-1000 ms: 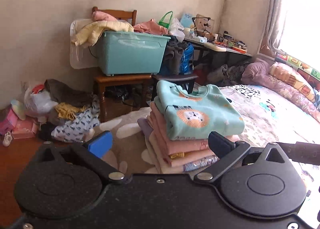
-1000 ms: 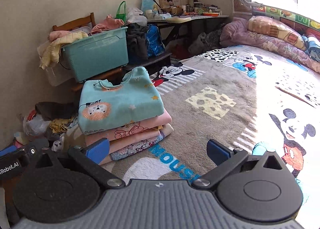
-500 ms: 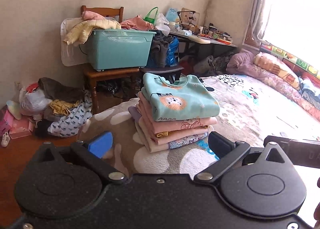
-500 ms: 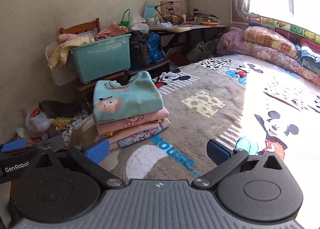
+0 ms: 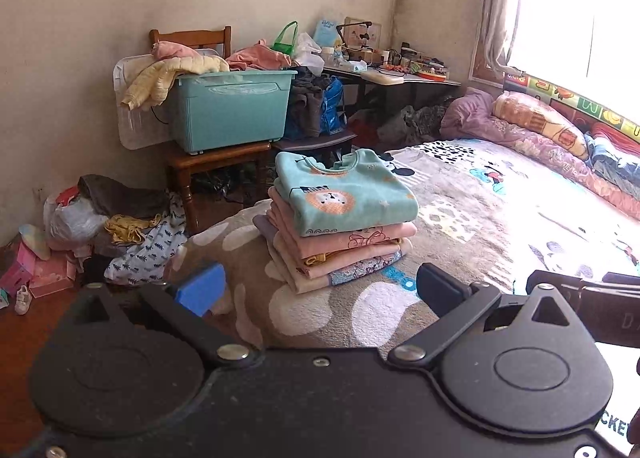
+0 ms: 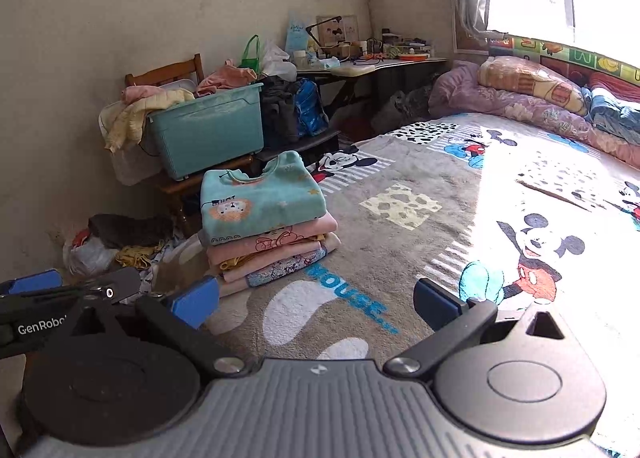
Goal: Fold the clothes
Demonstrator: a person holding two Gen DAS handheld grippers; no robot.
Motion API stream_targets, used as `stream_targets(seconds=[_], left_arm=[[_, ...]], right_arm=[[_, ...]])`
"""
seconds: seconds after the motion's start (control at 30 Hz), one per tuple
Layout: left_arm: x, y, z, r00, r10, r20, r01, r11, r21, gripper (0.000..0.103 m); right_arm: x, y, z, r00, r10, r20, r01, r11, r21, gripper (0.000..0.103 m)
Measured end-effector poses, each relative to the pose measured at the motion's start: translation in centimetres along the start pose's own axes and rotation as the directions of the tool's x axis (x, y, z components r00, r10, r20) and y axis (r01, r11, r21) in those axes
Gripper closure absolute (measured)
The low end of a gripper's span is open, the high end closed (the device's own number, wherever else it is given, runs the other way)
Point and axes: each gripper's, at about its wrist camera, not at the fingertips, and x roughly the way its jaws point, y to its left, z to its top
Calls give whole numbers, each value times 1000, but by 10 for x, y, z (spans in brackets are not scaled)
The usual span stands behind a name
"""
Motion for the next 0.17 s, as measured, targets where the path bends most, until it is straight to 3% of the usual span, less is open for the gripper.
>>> stream_targets(seconds=[0.17], left_arm=[[-11,-4,-4,1000,6,15,-7,1000,19,0]], right_arm=[[-8,1,-6,1000,1,-1,-1,1000,3,0]])
